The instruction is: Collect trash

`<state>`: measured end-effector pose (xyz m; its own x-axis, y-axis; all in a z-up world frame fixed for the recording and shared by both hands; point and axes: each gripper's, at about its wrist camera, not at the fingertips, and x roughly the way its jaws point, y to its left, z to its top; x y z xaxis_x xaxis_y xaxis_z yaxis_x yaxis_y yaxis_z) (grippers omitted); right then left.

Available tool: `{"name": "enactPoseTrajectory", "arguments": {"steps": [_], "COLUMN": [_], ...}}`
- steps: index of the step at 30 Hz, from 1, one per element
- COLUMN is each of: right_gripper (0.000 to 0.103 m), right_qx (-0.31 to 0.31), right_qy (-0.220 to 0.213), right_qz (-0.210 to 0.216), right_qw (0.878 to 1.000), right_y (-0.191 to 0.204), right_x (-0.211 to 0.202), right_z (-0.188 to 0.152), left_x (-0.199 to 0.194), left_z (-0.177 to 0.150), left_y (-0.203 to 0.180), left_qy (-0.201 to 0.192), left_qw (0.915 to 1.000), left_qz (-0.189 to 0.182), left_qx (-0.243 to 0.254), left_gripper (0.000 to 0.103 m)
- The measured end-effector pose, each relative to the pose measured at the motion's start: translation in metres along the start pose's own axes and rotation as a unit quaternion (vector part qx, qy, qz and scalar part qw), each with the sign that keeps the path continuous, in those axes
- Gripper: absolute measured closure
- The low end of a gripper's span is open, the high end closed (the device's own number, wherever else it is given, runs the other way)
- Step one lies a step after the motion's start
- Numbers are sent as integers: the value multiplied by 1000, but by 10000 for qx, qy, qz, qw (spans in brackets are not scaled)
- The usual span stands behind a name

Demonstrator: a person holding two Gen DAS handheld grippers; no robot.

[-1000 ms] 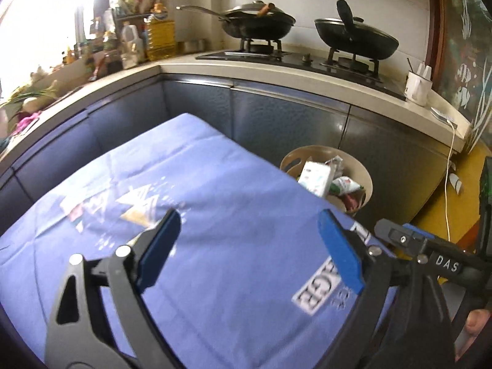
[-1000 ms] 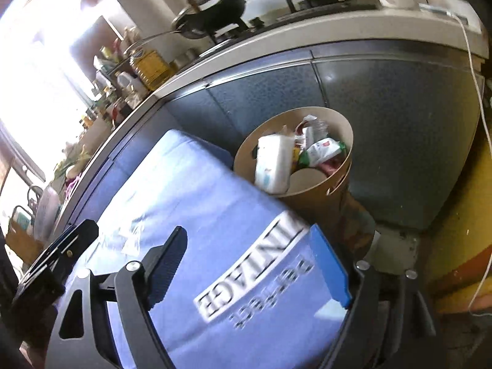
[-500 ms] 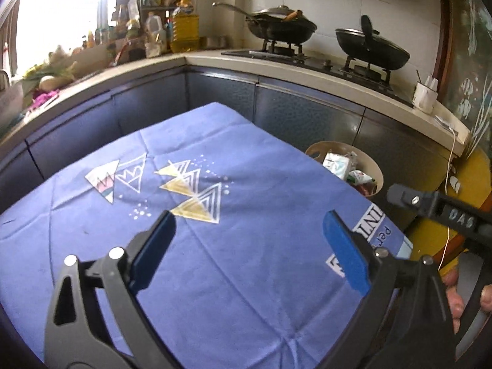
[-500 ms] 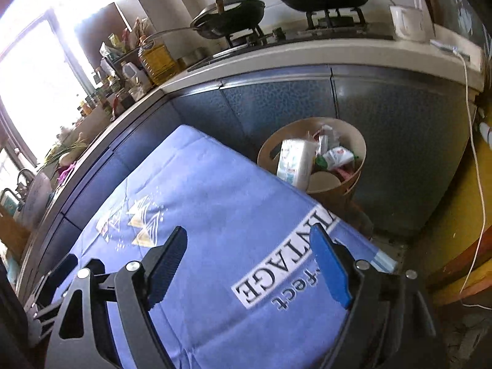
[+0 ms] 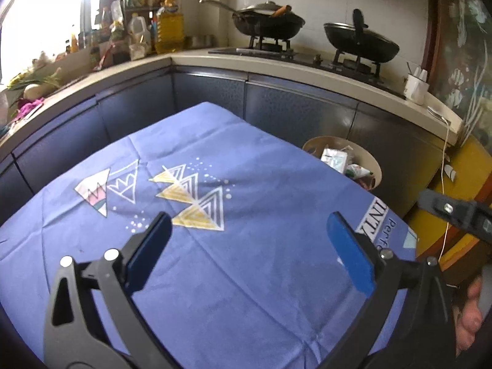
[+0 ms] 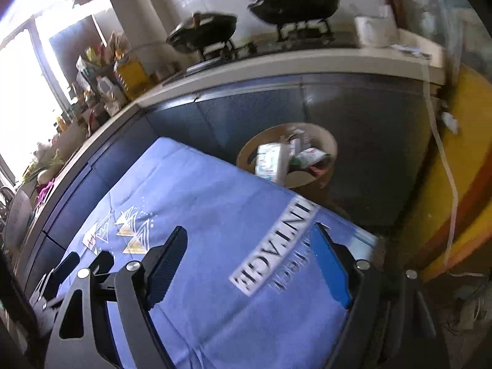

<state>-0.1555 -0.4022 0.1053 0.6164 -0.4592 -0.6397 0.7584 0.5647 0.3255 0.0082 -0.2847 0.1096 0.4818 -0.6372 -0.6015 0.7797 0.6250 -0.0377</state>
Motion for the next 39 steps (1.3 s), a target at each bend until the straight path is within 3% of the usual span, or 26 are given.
{"name": "enactPoseTrajectory", "arguments": {"steps": [11,21,31,39], "right_gripper": [23,23,23,23], "right_qx": [-184,-38,33,-128], "right_qy": [-111,-104,-164,-57], "right_qz": [616,1071,1070,1089], "right_qw": [9979,9942,9941,9939], "right_y": [-24,-46,-64,-60], "right_x": [-64,-97,-103,-83], "right_z": [-23,-49,-49,-43], "left_x": [-70,-114,-116,-96], "left_z": [-31,-49,-52,-52], "left_y": [-31,-64,-91,-85], "left_qy": [-294,-389,-339,-139], "left_qw": [9982,9973,9968,9963], "left_qz": [507,626,661,835], "left_qx": [-156,68,287,165], "left_gripper": [6,6,6,6]}}
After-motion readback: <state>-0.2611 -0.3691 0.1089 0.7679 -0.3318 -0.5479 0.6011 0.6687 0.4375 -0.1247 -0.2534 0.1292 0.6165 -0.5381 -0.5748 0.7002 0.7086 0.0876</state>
